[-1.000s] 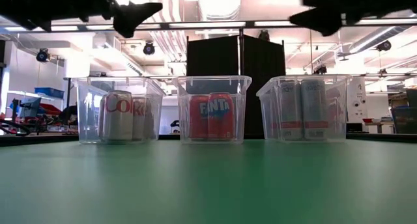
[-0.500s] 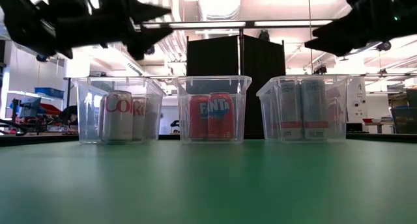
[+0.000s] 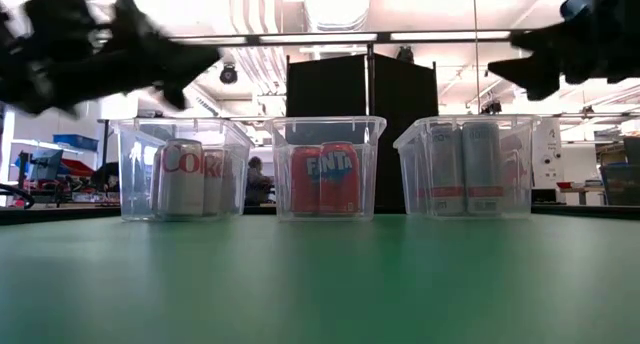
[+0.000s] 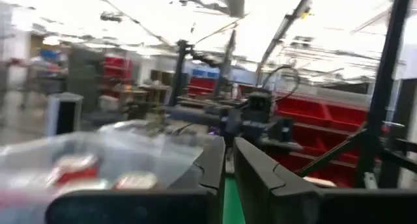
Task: Sort soda cans
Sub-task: Return to Home Position
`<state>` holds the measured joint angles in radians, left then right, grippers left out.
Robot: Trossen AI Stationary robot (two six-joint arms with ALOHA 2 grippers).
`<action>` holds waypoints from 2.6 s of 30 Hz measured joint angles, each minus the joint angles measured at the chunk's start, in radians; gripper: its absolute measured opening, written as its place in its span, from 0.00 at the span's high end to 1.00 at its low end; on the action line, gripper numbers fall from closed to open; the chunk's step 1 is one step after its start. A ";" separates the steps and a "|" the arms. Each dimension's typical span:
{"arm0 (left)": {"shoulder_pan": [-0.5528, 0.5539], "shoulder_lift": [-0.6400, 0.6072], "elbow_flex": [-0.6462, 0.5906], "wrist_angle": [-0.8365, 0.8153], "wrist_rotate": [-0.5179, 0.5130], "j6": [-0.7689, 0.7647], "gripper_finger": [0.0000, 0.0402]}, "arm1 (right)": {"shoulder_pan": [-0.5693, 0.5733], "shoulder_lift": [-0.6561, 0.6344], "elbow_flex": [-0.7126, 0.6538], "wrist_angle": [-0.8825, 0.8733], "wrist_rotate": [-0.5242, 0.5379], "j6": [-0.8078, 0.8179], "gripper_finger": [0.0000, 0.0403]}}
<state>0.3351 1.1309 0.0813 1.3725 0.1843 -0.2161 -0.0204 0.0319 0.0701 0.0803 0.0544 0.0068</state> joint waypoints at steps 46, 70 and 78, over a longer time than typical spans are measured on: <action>-0.318 -0.464 -0.069 -0.597 -0.400 0.079 1.00 | -0.006 0.239 -0.059 -0.052 0.089 -0.482 0.97; -0.375 -1.131 -0.067 -1.323 -0.204 0.152 1.00 | -0.006 0.240 -0.059 -0.043 0.096 -0.550 0.97; -0.373 -1.026 -0.039 -1.430 -0.202 0.282 1.00 | -0.006 0.240 -0.059 -0.042 0.096 -0.554 0.97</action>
<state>-0.0376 0.1044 0.0427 -0.0576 -0.0175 0.0662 -0.0261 0.2716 0.0109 0.0380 0.1505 -0.5476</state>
